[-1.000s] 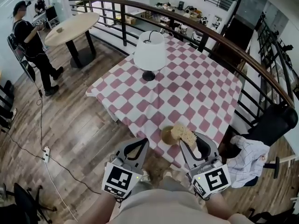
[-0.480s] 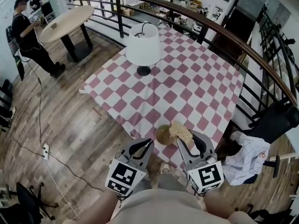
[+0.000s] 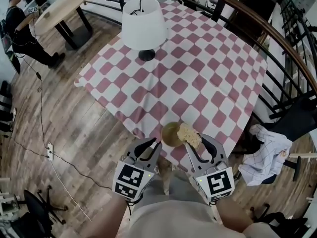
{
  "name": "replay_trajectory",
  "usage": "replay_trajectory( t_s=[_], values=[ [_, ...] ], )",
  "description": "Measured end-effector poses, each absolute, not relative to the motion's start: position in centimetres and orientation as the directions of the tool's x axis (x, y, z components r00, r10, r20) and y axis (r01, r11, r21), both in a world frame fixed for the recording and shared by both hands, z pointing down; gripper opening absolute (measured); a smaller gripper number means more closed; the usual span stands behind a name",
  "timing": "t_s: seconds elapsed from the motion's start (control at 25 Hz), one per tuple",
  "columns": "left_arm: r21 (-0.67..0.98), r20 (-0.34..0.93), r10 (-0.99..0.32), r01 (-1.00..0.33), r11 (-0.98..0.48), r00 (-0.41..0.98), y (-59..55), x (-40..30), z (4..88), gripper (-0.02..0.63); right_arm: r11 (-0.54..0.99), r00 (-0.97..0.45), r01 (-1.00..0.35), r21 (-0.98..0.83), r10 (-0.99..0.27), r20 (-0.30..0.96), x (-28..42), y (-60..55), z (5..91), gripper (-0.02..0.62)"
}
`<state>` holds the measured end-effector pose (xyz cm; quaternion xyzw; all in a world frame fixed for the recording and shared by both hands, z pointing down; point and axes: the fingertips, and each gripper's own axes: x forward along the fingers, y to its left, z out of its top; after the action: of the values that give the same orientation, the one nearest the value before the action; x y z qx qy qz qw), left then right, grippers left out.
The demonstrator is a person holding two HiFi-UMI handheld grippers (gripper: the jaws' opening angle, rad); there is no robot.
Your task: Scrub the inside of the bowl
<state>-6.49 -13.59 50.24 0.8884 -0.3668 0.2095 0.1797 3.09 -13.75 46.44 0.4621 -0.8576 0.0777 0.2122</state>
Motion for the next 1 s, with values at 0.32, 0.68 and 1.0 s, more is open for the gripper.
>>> replay_trajectory(
  t_s=[0.32, 0.68, 1.0],
  values=[
    [0.325, 0.623, -0.478, -0.761, -0.562, 0.619, -13.8, -5.2, 58.2, 0.142, 0.58, -0.473, -0.812, 0.066, -0.719, 0.51, 4.0, -14.3, 50.6, 0.15],
    [0.469, 0.704, -0.386, -0.799, -0.377, 0.596, -15.6, -5.1, 65.8, 0.152, 0.564, -0.465, -0.825, 0.016, -0.696, 0.547, 4.7, -15.5, 54.9, 0.15],
    [0.52, 0.724, -0.31, -0.783, -0.342, 0.616, -15.8, -3.7, 69.1, 0.152, 0.555, -0.469, -0.831, -0.03, -0.672, 0.573, 5.0, -15.6, 57.3, 0.15]
  ],
)
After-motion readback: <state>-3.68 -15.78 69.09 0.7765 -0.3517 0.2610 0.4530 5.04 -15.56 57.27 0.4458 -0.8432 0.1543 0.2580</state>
